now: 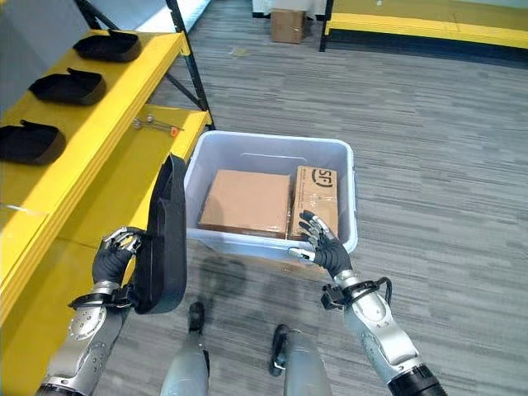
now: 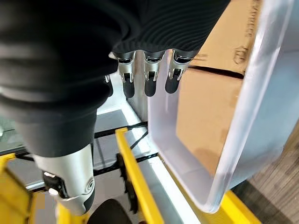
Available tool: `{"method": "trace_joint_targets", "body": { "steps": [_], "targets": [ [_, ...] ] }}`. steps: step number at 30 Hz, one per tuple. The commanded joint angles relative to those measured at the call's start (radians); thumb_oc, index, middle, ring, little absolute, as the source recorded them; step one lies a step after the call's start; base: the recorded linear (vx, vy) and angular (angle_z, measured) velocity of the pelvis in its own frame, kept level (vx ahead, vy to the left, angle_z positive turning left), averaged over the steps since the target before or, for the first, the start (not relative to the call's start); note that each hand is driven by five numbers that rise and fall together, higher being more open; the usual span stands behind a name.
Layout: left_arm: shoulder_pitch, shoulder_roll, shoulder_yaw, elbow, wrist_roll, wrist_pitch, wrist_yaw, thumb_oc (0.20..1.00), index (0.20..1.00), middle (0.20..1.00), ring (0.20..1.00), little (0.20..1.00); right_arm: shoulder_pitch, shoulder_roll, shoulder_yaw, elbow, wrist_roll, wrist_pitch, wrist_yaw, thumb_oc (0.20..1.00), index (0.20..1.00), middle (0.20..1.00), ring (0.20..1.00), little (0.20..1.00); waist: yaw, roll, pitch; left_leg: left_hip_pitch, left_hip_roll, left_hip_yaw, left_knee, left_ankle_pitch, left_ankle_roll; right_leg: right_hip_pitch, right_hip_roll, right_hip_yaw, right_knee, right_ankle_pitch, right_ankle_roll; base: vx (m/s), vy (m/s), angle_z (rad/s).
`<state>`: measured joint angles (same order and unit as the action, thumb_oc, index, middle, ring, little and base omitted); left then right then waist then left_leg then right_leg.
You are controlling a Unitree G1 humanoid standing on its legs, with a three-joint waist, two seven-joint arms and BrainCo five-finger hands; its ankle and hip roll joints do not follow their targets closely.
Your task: Move parts from the plastic box to the shelf.
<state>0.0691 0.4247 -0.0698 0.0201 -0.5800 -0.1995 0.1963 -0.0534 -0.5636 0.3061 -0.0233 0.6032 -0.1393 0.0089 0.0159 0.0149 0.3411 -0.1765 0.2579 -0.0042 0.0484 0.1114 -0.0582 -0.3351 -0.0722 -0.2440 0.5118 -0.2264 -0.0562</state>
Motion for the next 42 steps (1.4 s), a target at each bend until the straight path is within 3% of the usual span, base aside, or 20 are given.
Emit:
{"method": "trace_joint_targets", "body": {
  "steps": [1,4,5,8,10,19,26,29,30,31,32,33,34,35,37,39,40,42],
  "targets": [
    [-0.11,-0.032,0.03,-0.055,-0.014,-0.071,-0.032,0.2,0.2,0.2,0.2,0.2,0.004,-0.024,-0.047,-0.043,-0.014,-0.058,0.016,1.0,1.0,1.0,1.0,1.0,-0.05,0.021,-0.033,0.064,-0.028,0.079,0.065,0.017,-0.024,0.203,-0.063,-0.03,-0.223,0.017,0.042,-0.04,-0.03,0.45],
    [-0.115,-0.043,0.021,-0.054,-0.012,-0.072,-0.039,0.2,0.2,0.2,0.2,0.2,0.018,-0.004,-0.05,-0.049,-0.01,-0.058,0.015,1.0,1.0,1.0,1.0,1.0,-0.073,0.041,-0.053,0.15,-0.046,0.102,0.031,-0.053,-0.031,0.22,-0.077,-0.056,-0.254,0.027,0.064,0.03,0.066,0.81],
    [-0.115,-0.048,0.016,-0.059,-0.005,-0.07,-0.041,0.2,0.2,0.2,0.2,0.2,0.019,0.002,-0.054,-0.051,-0.009,-0.059,0.01,1.0,1.0,1.0,1.0,1.0,-0.076,0.048,-0.052,0.14,-0.046,0.106,-0.006,-0.03,-0.032,0.231,-0.082,-0.066,-0.265,0.038,0.068,0.12,0.159,0.88],
    [-0.107,-0.05,0.014,-0.067,-0.007,-0.069,-0.05,0.2,0.2,0.2,0.2,0.2,0.023,0.015,-0.054,-0.05,-0.009,-0.057,0.008,1.0,1.0,1.0,1.0,1.0,-0.072,0.059,-0.047,0.152,-0.047,0.114,-0.047,-0.025,-0.031,0.237,-0.105,-0.075,-0.241,0.056,0.082,0.07,0.189,0.51],
    [-0.099,-0.042,0.023,-0.083,-0.002,-0.068,-0.05,0.2,0.2,0.2,0.2,0.2,0.022,0.029,-0.046,-0.05,-0.011,-0.054,0.009,1.0,1.0,1.0,1.0,1.0,-0.061,0.06,-0.047,0.144,-0.064,0.117,-0.058,-0.025,-0.016,0.236,-0.127,-0.084,-0.254,0.099,0.088,0.0,0.216,0.18],
    [-0.07,-0.023,0.075,-0.101,0.043,-0.069,-0.042,0.2,0.2,0.2,0.2,0.2,0.03,0.071,-0.022,-0.034,-0.034,-0.029,0.025,1.0,1.0,1.0,1.0,1.0,-0.028,0.017,-0.068,0.13,-0.146,0.089,-0.053,-0.094,0.023,0.281,-0.201,-0.109,-0.335,0.18,0.152,0.05,0.166,0.15],
    [-0.067,-0.006,0.111,-0.096,0.075,-0.071,-0.022,0.2,0.2,0.2,0.2,0.2,-0.005,0.106,0.008,0.002,-0.039,-0.014,0.029,1.0,1.0,1.0,1.0,1.0,0.01,-0.019,-0.078,0.093,-0.214,0.064,0.022,-0.163,0.063,0.316,-0.262,-0.128,-0.375,0.234,0.193,0.05,0.161,0.11],
    [-0.06,0.003,0.122,-0.104,0.081,-0.066,-0.02,0.2,0.2,0.2,0.2,0.2,-0.017,0.12,0.023,0.012,-0.044,-0.006,0.028,1.0,1.0,1.0,1.0,1.0,0.024,-0.028,-0.081,0.098,-0.252,0.059,0.039,-0.195,0.099,0.302,-0.307,-0.113,-0.33,0.289,0.209,0.07,0.214,0.09],
    [-0.055,0.005,0.124,-0.108,0.087,-0.065,-0.02,0.2,0.2,0.2,0.2,0.2,-0.016,0.126,0.026,0.013,-0.047,-0.004,0.028,1.0,1.0,1.0,1.0,1.0,0.026,-0.028,-0.079,0.105,-0.27,0.056,0.039,-0.197,0.115,0.291,-0.329,-0.099,-0.287,0.325,0.21,0.13,0.425,0.05],
    [-0.052,0.009,0.125,-0.112,0.095,-0.06,-0.019,0.2,0.2,0.2,0.2,0.2,-0.009,0.137,0.03,0.007,-0.053,0.003,0.029,1.0,1.0,1.0,1.0,1.0,0.022,-0.019,-0.072,0.126,-0.313,0.038,0.029,-0.198,0.148,0.26,-0.369,-0.046,-0.18,0.4,0.206,0.13,0.417,0.13],
    [-0.051,0.011,0.125,-0.11,0.099,-0.059,-0.016,0.2,0.2,0.2,0.2,0.2,-0.01,0.143,0.035,0.006,-0.053,0.003,0.029,1.0,1.0,1.0,1.0,1.0,0.018,-0.011,-0.066,0.135,-0.317,0.028,0.024,-0.197,0.157,0.238,-0.364,-0.024,-0.133,0.399,0.196,0.13,0.431,0.43],
    [-0.062,0.013,0.117,-0.103,0.114,-0.057,-0.012,0.2,0.2,0.2,0.2,0.2,-0.016,0.155,0.046,0.012,-0.048,0.002,0.032,1.0,1.0,1.0,1.0,1.0,0.009,0.002,-0.053,0.144,-0.328,0.004,0.02,-0.193,0.167,0.186,-0.307,0.05,-0.053,0.345,0.174,0.05,0.198,0.53],
    [-0.062,0.013,0.117,-0.103,0.114,-0.057,-0.011,0.2,0.2,0.2,0.2,0.2,-0.017,0.155,0.046,0.012,-0.048,0.001,0.032,1.0,1.0,1.0,1.0,1.0,0.01,0.001,-0.052,0.144,-0.328,0.005,0.02,-0.194,0.166,0.184,-0.308,0.051,-0.05,0.343,0.174,0.04,0.14,0.49],
    [-0.074,0.014,0.11,-0.095,0.117,-0.059,-0.011,0.2,0.2,0.2,0.2,0.2,-0.018,0.158,0.048,0.015,-0.045,0.002,0.033,1.0,1.0,1.0,1.0,1.0,0.0,0.008,-0.053,0.146,-0.329,-0.013,0.016,-0.187,0.166,0.159,-0.251,0.085,-0.037,0.302,0.159,0.06,0.025,0.4],
    [-0.094,0.014,0.092,-0.073,0.124,-0.061,-0.012,0.2,0.2,0.2,0.2,0.2,-0.018,0.149,0.049,0.017,-0.028,0.0,0.037,1.0,1.0,1.0,1.0,1.0,-0.03,0.012,-0.053,0.158,-0.329,-0.065,0.012,-0.178,0.16,0.102,-0.07,0.195,-0.046,0.179,0.121,0.13,0.002,0.47],
    [-0.119,0.009,0.071,-0.048,0.137,-0.062,-0.017,0.2,0.2,0.2,0.2,0.2,-0.018,0.134,0.048,0.018,-0.008,-0.007,0.045,1.0,1.0,1.0,1.0,1.0,-0.061,-0.014,-0.055,0.154,-0.374,-0.129,0.029,-0.182,0.148,0.066,0.096,0.297,-0.131,0.166,0.109,0.17,-0.046,0.99],
    [-0.12,0.009,0.07,-0.048,0.137,-0.062,-0.017,0.2,0.2,0.2,0.2,0.2,-0.018,0.134,0.049,0.019,-0.008,-0.008,0.046,1.0,1.0,1.0,1.0,1.0,-0.064,-0.012,-0.054,0.155,-0.372,-0.132,0.03,-0.183,0.147,0.071,0.097,0.293,-0.136,0.168,0.109,0.17,-0.125,1.47],
    [-0.129,-0.003,0.054,-0.038,0.141,-0.064,-0.018,0.2,0.2,0.2,0.2,0.2,-0.005,0.131,0.046,0.026,0.003,-0.015,0.047,1.0,1.0,1.0,1.0,1.0,-0.078,-0.036,-0.071,0.153,-0.404,-0.183,0.048,-0.192,0.13,0.137,0.136,0.322,-0.267,0.186,0.088,0.13,-0.175,1.85]
  ]
}}
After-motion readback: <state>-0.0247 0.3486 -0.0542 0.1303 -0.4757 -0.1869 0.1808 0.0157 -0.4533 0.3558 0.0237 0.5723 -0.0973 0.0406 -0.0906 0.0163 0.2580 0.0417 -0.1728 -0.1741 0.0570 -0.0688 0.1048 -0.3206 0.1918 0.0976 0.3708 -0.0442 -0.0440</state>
